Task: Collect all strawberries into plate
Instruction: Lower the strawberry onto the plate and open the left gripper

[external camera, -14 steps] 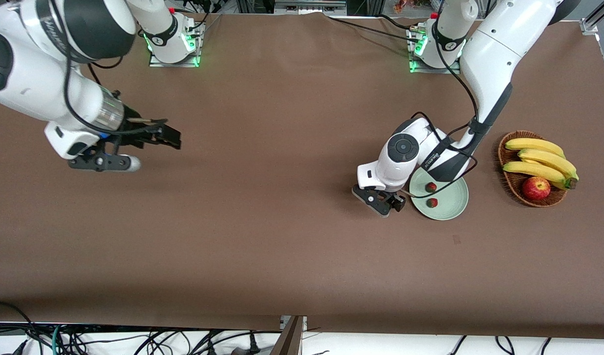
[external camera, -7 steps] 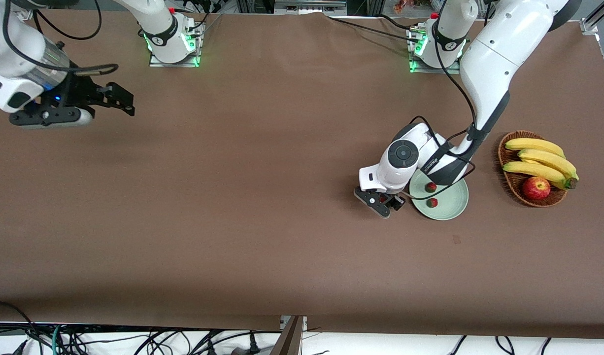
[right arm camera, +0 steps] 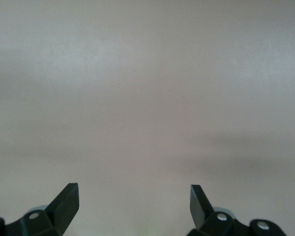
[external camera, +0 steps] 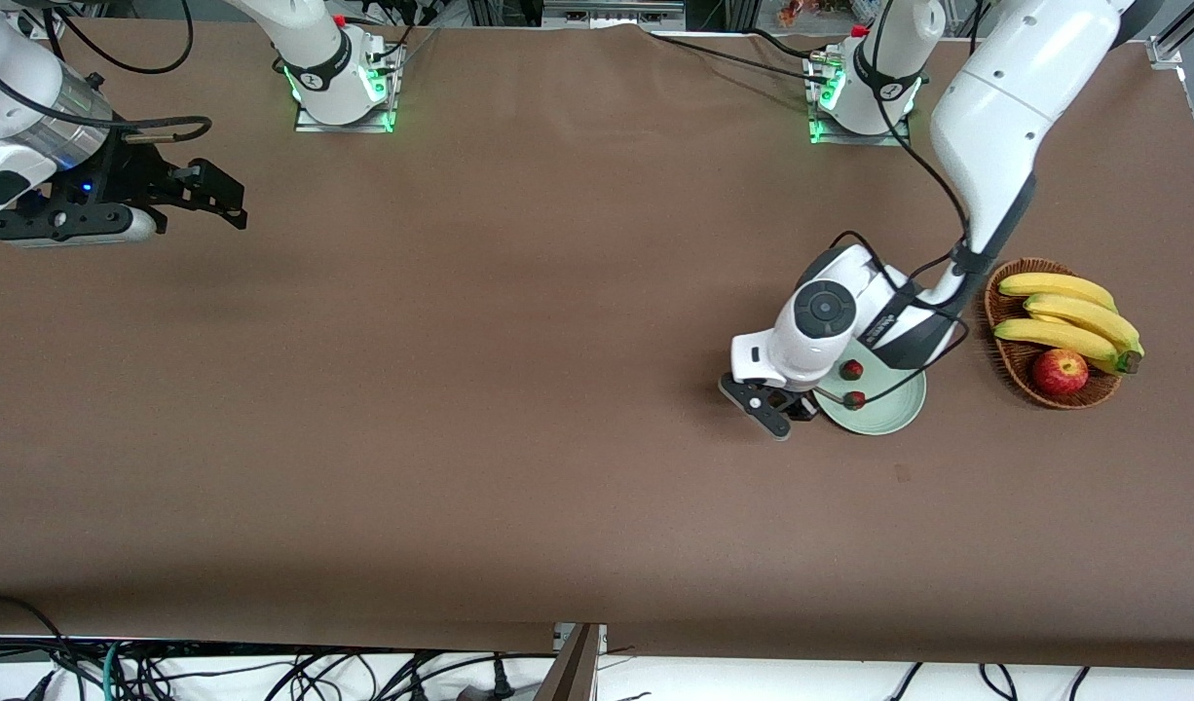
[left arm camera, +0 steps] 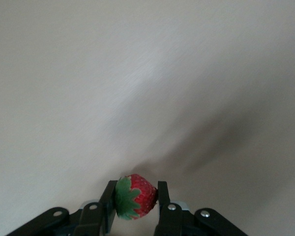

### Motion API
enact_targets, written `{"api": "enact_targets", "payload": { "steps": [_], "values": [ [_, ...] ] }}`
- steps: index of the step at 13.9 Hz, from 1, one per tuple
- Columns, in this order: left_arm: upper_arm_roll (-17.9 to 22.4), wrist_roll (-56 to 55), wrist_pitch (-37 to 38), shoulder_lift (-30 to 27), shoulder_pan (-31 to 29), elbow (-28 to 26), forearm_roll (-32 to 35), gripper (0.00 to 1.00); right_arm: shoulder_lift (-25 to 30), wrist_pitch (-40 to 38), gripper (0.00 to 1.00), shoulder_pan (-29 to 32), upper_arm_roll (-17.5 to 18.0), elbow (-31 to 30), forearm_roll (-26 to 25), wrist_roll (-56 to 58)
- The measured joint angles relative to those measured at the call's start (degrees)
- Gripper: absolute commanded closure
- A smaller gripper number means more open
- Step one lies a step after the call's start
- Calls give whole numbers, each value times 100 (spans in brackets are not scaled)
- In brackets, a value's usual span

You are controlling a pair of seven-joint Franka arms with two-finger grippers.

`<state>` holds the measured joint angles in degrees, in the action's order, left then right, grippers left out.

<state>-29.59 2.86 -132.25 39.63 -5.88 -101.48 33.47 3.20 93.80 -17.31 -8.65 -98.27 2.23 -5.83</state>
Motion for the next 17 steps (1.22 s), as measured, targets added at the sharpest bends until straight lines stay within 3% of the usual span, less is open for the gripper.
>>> {"api": "enact_targets", "payload": {
  "steps": [4,6,7,8,9,14,17],
  "values": [
    [-499,135,1489,-458,-607,48,0,100,-140,46,0,10,-56,304,-128,0],
    [-564,582,1795,-503,-901,46,0,96,-277,46,0,21,-92,461,-145,0],
    [-559,922,1822,-495,-1059,38,0,85,-333,46,0,21,-93,509,-145,0],
    [-555,1277,1828,-473,-1240,23,0,32,-371,46,0,20,-90,539,-145,0],
    [-553,1611,1827,-430,-1433,5,0,0,-389,46,0,20,-89,550,-145,0],
    [-694,2115,1771,-267,-1803,50,-92,0,-400,54,0,19,-86,587,-146,0],
    [-1008,2093,1978,-601,-1810,275,-361,0,-429,56,0,20,-86,588,-147,0]
  ]
}}
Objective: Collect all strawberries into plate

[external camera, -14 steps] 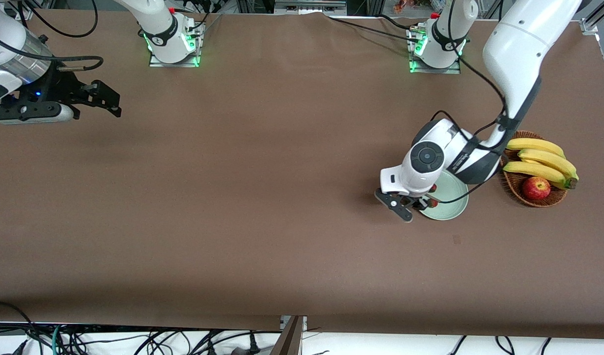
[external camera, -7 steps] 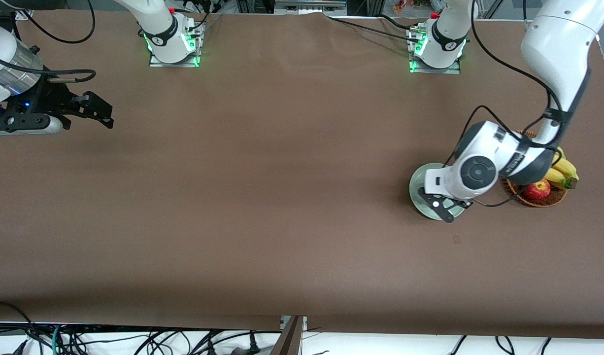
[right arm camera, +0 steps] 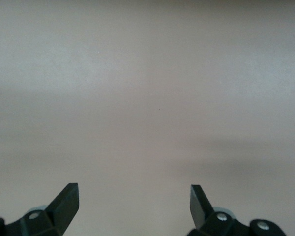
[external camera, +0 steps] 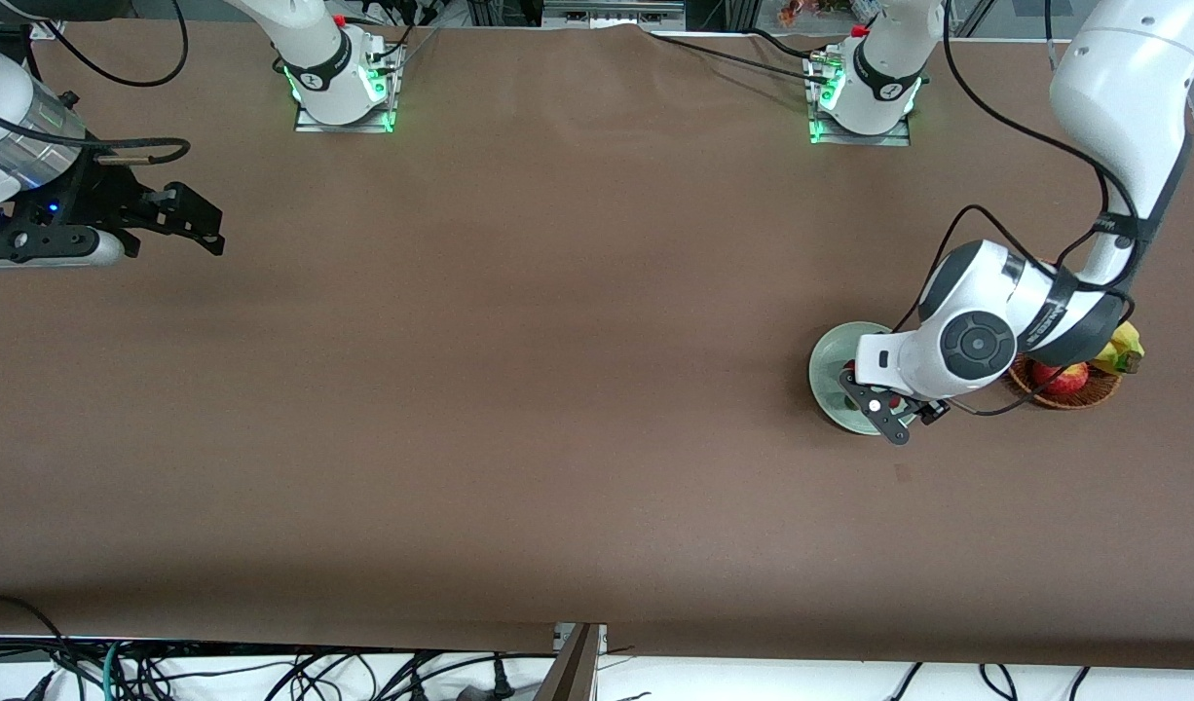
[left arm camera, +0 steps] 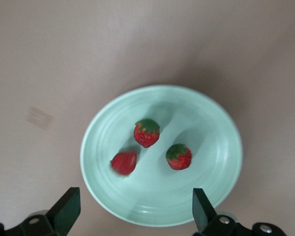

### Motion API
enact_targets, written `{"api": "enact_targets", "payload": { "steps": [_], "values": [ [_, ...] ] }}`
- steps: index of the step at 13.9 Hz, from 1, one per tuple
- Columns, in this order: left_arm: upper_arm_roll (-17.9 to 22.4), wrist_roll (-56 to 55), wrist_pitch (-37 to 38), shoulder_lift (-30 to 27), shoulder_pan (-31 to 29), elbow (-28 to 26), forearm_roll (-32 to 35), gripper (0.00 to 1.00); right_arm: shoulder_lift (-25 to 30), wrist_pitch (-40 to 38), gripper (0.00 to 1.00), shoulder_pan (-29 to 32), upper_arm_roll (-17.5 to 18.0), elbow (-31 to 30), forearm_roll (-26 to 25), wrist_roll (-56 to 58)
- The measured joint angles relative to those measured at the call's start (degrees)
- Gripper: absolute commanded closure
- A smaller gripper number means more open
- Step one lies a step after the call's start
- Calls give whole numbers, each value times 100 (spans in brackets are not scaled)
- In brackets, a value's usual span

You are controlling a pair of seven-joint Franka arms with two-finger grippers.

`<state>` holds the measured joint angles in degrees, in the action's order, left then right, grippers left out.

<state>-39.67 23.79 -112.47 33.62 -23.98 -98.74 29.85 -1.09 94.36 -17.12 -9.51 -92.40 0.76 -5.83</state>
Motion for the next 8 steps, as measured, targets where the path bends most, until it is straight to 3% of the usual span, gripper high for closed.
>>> {"api": "enact_targets", "payload": {
  "steps": [3,6,8],
  "values": [
    [-148,-6,706,-675,8,595,-659,0,-9,7,0,0,0,3,0,0],
    [-161,7,2189,-949,38,1880,-1138,0,-11,9,0,0,0,7,-1,0],
    [-149,3,2628,-968,52,2543,-1191,0,-11,10,0,0,0,9,0,0]
  ]
}}
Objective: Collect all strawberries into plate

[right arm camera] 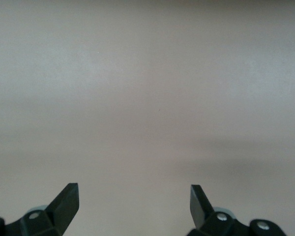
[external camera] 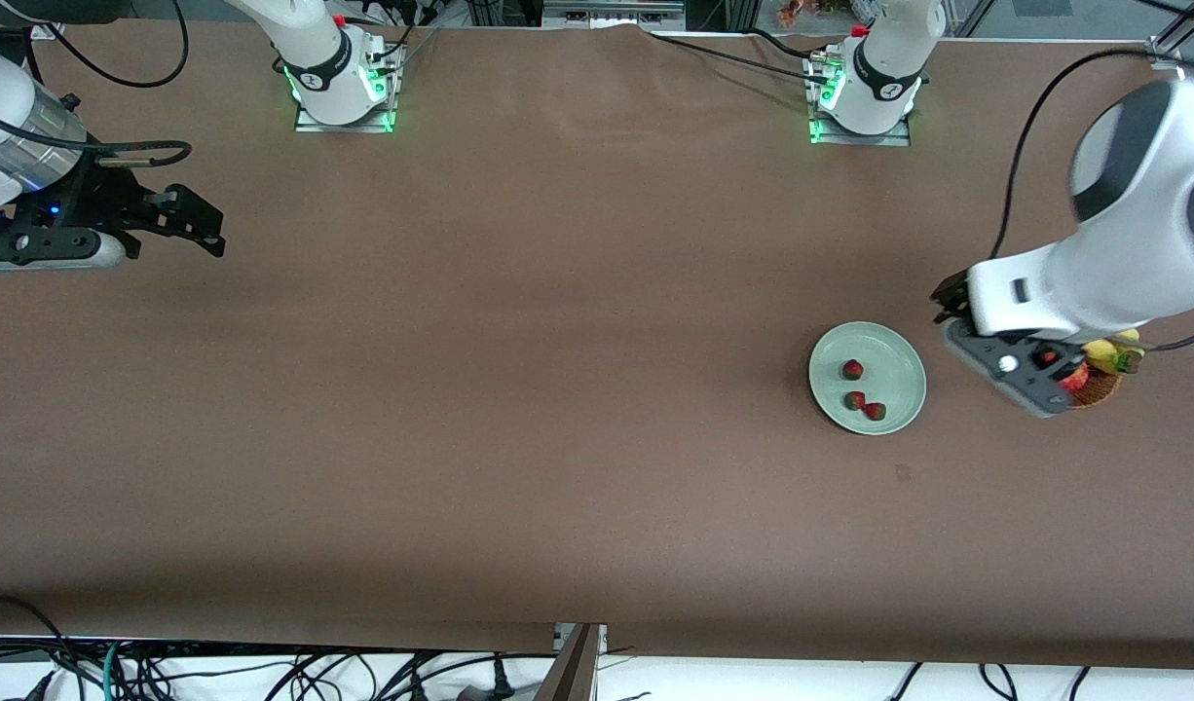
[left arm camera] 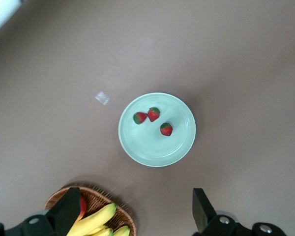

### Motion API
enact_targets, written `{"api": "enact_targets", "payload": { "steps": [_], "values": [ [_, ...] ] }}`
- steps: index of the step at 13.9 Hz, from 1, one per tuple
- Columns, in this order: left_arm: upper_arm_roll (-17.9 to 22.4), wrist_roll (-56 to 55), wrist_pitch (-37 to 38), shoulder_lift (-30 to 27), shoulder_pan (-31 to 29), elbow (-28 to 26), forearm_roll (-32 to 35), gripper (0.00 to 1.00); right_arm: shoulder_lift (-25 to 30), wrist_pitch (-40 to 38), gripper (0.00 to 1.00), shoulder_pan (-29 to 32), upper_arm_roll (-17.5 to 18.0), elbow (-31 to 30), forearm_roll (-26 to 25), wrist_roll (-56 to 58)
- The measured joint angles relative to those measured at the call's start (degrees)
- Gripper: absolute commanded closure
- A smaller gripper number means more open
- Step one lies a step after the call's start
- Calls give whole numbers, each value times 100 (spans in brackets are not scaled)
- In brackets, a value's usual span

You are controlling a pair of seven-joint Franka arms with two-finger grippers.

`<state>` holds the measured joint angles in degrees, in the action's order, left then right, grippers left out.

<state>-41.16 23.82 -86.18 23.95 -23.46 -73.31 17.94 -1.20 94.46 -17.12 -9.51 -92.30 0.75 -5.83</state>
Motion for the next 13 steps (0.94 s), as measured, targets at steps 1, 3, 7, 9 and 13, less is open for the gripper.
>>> {"api": "enact_targets", "payload": {
  "steps": [1,3,7,9,13],
  "values": [
    [21,-29,120,2,-2,238,-1,0,0,0,0,0,0,1,0,0],
    [115,-408,333,-9,11,606,-26,0,-1,1,0,0,0,1,0,0],
    [1671,-2051,409,-768,1046,175,-940,0,-1,2,0,0,0,2,0,0],
    [2633,-2290,101,-1303,1595,-469,-1282,0,0,2,0,0,0,3,0,0],
    [3469,-2616,-680,-2280,1987,-2033,-1701,0,-1,2,0,0,0,3,0,0]
  ]
}}
